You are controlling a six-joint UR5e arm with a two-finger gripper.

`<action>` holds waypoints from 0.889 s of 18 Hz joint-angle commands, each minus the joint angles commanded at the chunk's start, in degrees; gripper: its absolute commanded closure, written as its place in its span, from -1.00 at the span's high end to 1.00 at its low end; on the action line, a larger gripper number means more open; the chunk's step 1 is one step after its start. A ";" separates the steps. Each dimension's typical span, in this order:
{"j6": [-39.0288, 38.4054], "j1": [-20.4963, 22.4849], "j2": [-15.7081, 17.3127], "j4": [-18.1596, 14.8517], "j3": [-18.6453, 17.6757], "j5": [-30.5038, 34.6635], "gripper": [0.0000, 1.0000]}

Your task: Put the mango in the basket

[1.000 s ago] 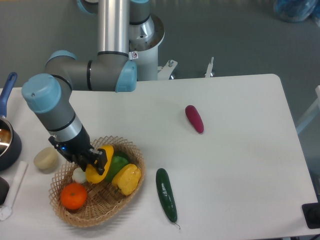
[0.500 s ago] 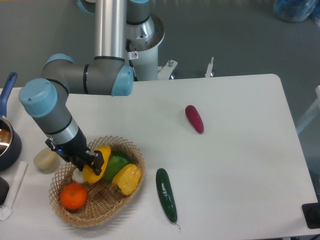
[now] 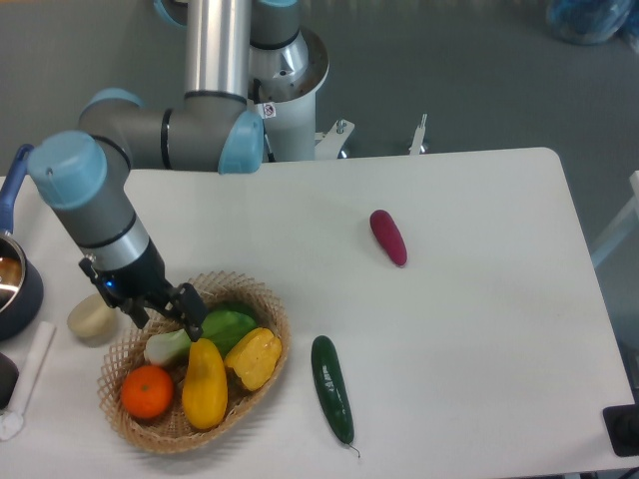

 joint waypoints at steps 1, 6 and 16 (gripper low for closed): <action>1.66 1.75 0.26 0.00 0.27 0.17 1.00; 10.01 10.02 1.06 0.09 1.93 0.00 1.00; 33.21 23.91 3.06 -8.60 7.48 0.53 1.00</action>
